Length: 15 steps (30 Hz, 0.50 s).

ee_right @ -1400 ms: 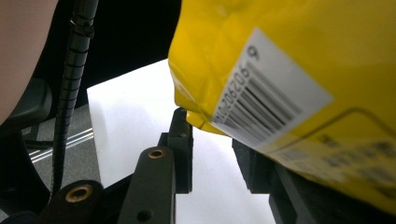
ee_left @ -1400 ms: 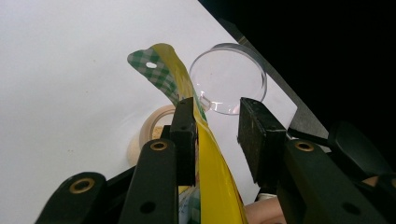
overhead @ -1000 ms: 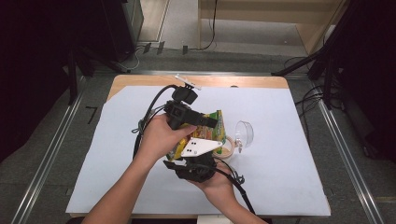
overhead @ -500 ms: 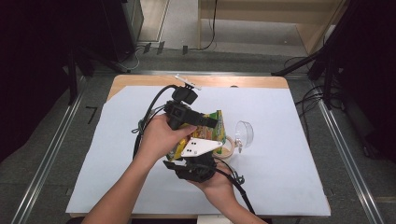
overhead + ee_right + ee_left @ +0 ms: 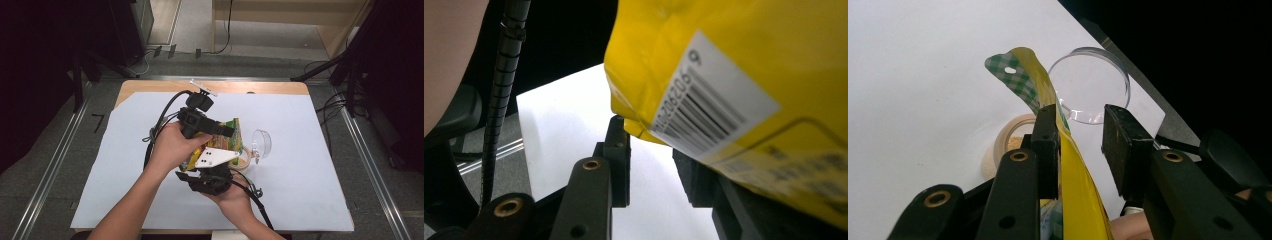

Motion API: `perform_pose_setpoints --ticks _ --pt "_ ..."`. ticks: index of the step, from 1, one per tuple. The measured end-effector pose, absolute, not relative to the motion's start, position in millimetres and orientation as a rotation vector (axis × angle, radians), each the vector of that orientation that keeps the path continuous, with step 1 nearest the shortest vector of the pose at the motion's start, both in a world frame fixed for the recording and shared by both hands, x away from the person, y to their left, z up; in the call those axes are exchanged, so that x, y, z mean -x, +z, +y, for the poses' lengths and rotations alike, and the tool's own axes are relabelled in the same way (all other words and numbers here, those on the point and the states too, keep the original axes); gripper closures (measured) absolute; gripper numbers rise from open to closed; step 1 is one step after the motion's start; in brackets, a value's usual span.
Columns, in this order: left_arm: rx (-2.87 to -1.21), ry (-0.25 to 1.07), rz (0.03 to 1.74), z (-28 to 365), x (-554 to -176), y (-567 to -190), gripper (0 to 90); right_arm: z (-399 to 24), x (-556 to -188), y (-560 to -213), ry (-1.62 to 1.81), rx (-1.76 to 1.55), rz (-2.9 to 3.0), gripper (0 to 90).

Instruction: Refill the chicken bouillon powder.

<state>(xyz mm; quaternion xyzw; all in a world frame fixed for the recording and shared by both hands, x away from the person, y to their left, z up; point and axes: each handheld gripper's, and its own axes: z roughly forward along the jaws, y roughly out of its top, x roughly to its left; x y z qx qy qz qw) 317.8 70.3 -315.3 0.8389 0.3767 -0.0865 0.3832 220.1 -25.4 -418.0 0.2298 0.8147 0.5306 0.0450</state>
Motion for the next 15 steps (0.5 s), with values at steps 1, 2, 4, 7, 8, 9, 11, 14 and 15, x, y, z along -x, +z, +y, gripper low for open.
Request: perform_pose_setpoints --ticks 1,2,4,7,8,9,11,14,15 --pt "-2.139 -0.221 0.960 70.3 -317.8 -315.3 68.9 -25.4 -220.1 -418.0 1.621 -0.702 2.489 70.4" --pt "-2.140 -0.219 0.962 69.6 -317.9 -315.1 68.9 -26.0 -220.5 -418.0 1.620 -0.701 2.482 70.4" --pt "-2.140 -0.223 0.957 69.1 -318.0 -315.1 69.0 -26.3 -220.3 -417.9 1.621 -0.706 2.485 70.4" --pt "-2.143 -0.219 0.960 68.3 -317.6 -314.9 69.1 -26.3 -220.3 -418.0 1.628 -0.713 2.485 70.1" --pt "-2.144 -0.214 0.961 67.9 -317.2 -314.7 69.2 -26.3 -220.6 -418.2 1.633 -0.714 2.485 70.1" --pt "-2.144 -0.214 0.961 67.9 -317.2 -314.7 69.5 -26.2 -220.6 -418.1 1.634 -0.718 2.485 70.1" --pt "-2.144 -0.214 0.964 68.0 -316.9 -314.3 70.0 -25.9 -220.3 -417.6 1.636 -0.720 2.488 70.1" --pt "-2.145 -0.217 0.965 69.4 -317.9 -314.0 70.4 -25.4 -220.0 -416.3 1.640 -0.727 2.491 70.1" --pt "-2.144 -0.216 0.969 69.4 -318.1 -314.1 70.3 -25.3 -220.1 -416.1 1.639 -0.728 2.493 70.1"
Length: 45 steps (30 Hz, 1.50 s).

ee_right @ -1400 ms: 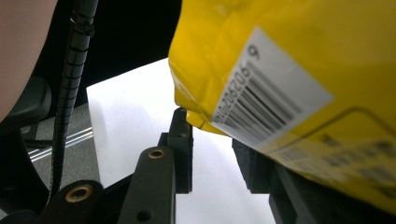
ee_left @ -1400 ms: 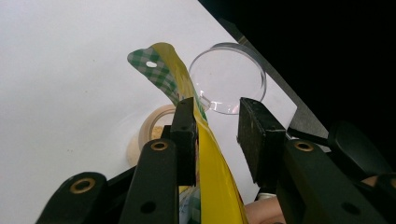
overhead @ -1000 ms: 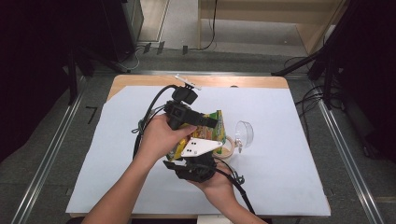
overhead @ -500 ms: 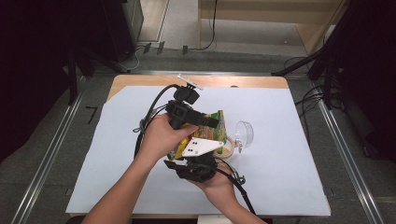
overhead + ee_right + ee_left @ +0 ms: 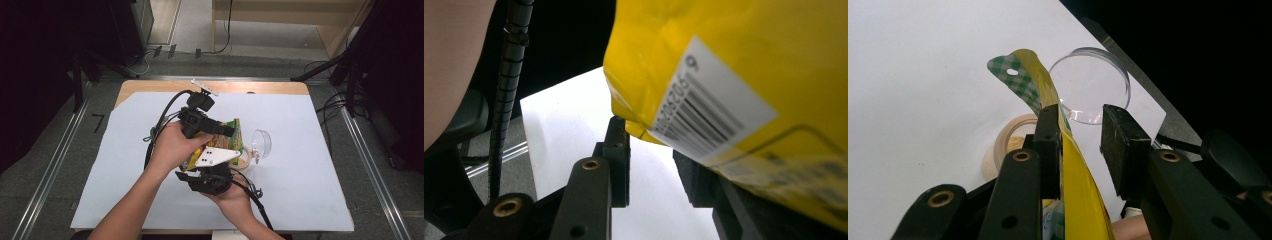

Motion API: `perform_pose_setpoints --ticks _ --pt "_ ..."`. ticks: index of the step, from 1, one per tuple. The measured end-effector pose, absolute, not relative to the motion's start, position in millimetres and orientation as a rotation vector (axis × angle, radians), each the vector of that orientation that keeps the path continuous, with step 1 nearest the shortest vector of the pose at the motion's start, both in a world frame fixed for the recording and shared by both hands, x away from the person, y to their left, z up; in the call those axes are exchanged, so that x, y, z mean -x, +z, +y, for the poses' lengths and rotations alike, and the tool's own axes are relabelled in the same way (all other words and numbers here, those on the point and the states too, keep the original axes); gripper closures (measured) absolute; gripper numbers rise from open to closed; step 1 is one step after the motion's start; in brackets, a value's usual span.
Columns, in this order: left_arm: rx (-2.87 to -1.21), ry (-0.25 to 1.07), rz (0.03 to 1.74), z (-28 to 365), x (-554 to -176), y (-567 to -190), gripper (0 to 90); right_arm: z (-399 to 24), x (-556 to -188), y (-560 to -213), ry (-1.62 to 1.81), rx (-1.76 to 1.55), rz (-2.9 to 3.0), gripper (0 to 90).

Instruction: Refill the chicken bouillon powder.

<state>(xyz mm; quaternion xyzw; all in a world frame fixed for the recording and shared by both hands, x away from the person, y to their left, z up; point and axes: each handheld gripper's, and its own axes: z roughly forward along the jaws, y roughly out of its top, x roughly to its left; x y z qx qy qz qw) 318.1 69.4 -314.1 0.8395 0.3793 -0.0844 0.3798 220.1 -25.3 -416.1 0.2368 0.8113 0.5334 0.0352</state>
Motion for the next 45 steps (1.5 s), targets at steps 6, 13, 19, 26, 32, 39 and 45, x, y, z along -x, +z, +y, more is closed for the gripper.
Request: perform_pose_setpoints --ticks 6,13,19,26,32,39,45 --pt "-2.136 -0.226 0.974 70.9 -319.0 -313.7 70.1 -25.0 -220.8 -414.2 1.632 -0.731 2.506 70.0" --pt "-2.140 -0.230 0.968 71.1 -318.5 -313.7 69.6 -24.0 -220.1 -415.1 1.646 -0.735 2.501 69.7" --pt "-2.147 -0.225 0.969 70.4 -317.2 -313.6 69.8 -24.1 -220.5 -418.0 1.643 -0.718 2.493 69.2" --pt "-2.163 -0.202 0.962 70.1 -314.9 -312.9 75.9 -24.4 -221.3 -420.7 1.651 -0.718 2.496 68.7" --pt "-2.205 -0.151 0.942 66.8 -312.3 -312.7 81.7 -24.7 -222.0 -423.3 1.658 -0.729 2.503 69.3" --pt "-2.174 -0.165 0.953 71.2 -318.6 -310.1 81.3 -24.5 -225.9 -416.6 1.653 -0.747 2.513 68.3" --pt "-2.152 -0.261 0.970 72.6 -331.2 -312.5 80.1 -25.1 -229.1 -413.7 1.629 -0.727 2.521 68.3"
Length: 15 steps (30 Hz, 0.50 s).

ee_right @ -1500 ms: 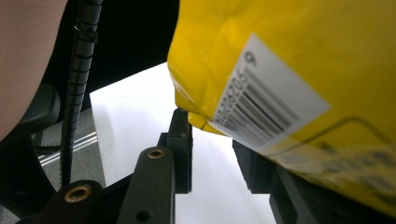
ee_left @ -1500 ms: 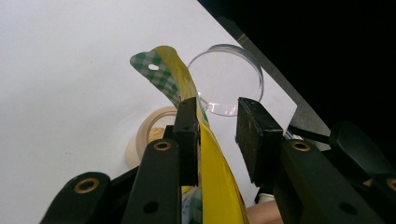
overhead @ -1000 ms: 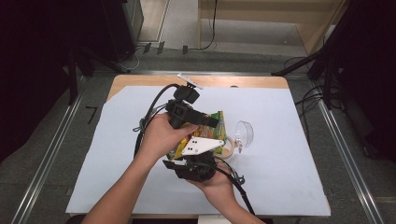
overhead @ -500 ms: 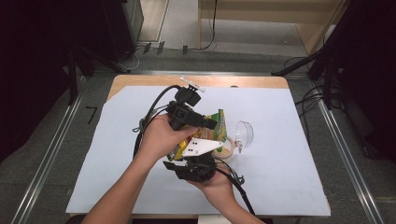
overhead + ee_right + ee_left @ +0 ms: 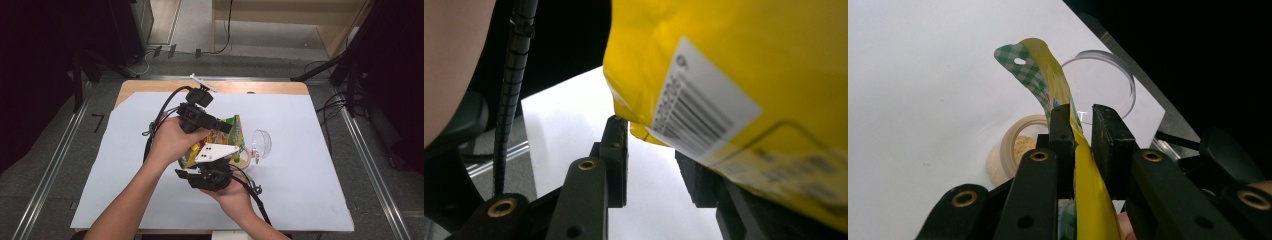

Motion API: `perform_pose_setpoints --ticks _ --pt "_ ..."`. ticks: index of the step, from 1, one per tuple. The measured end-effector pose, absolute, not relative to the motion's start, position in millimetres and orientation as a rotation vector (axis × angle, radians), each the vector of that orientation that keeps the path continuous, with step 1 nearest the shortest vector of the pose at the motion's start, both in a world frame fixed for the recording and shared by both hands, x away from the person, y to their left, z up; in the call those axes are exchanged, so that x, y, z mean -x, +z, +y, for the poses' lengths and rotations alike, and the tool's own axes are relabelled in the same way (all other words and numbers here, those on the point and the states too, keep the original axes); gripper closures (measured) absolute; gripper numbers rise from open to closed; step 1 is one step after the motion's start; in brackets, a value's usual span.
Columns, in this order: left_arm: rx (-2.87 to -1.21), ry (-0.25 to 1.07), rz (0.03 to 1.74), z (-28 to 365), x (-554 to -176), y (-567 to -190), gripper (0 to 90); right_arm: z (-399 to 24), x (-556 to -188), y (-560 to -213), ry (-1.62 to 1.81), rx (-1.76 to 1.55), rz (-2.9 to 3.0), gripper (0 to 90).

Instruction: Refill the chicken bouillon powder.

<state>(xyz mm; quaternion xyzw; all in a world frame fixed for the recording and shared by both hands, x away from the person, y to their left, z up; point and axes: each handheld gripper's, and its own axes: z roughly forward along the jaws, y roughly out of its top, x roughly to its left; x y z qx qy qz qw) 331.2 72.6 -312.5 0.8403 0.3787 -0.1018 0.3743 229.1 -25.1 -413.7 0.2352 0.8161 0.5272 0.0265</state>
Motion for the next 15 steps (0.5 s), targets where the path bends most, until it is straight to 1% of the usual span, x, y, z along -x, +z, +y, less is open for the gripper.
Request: perform_pose_setpoints --ticks 8,15 --pt "-2.156 -0.302 1.004 73.9 -341.3 -315.2 78.7 -22.5 -236.0 -413.3 1.650 -0.772 2.533 68.2" --pt "-2.142 -0.316 1.000 77.2 -337.4 -317.6 78.4 -19.1 -233.0 -416.4 1.643 -0.767 2.538 68.1"
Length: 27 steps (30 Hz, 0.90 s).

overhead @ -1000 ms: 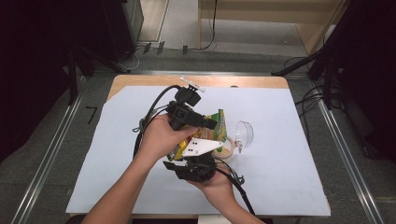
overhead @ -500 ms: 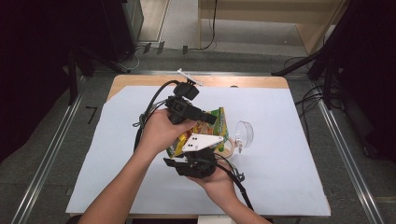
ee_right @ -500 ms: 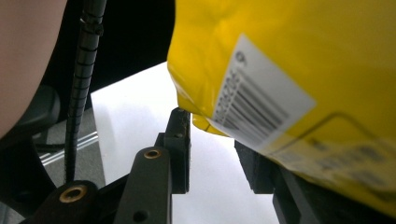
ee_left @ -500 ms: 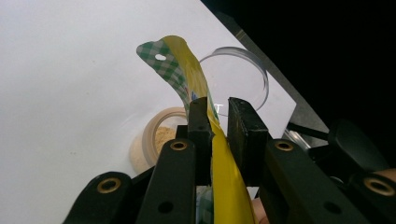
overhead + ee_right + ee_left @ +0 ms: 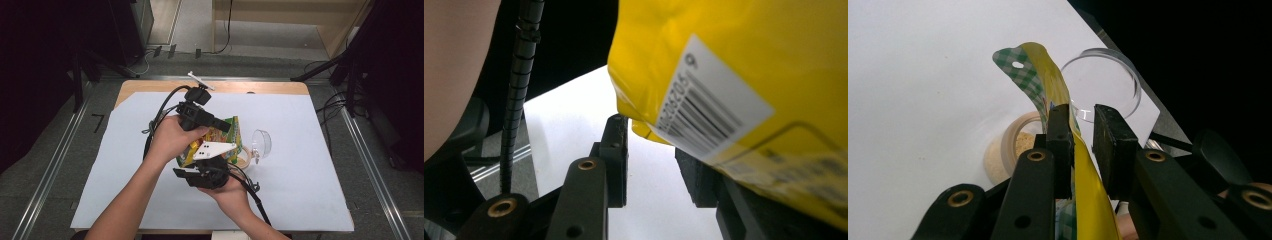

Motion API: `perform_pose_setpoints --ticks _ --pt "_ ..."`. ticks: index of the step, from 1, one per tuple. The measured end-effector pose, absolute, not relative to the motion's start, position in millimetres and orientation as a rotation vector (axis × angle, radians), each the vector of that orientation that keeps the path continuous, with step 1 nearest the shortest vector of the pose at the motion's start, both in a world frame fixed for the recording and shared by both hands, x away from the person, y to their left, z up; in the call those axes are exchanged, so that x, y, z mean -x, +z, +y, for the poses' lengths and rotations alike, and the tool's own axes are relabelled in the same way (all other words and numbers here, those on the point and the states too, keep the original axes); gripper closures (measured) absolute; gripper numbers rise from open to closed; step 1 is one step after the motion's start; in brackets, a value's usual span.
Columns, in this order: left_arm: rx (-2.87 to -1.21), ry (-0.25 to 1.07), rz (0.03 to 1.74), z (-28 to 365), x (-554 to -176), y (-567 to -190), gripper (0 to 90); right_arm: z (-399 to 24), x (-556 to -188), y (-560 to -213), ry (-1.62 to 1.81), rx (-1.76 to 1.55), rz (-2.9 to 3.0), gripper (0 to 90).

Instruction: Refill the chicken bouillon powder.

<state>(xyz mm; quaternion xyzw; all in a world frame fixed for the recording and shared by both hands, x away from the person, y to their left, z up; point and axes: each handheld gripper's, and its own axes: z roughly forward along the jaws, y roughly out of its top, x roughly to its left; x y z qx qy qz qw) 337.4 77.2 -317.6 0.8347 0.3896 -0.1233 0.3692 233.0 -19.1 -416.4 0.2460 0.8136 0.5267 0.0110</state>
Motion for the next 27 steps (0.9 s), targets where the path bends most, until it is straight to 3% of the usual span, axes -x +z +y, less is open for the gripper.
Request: perform_pose_setpoints --ticks 27 --pt "-2.199 -0.227 0.949 63.4 -315.2 -312.3 79.9 -22.3 -221.5 -426.3 1.675 -0.700 2.469 67.9"
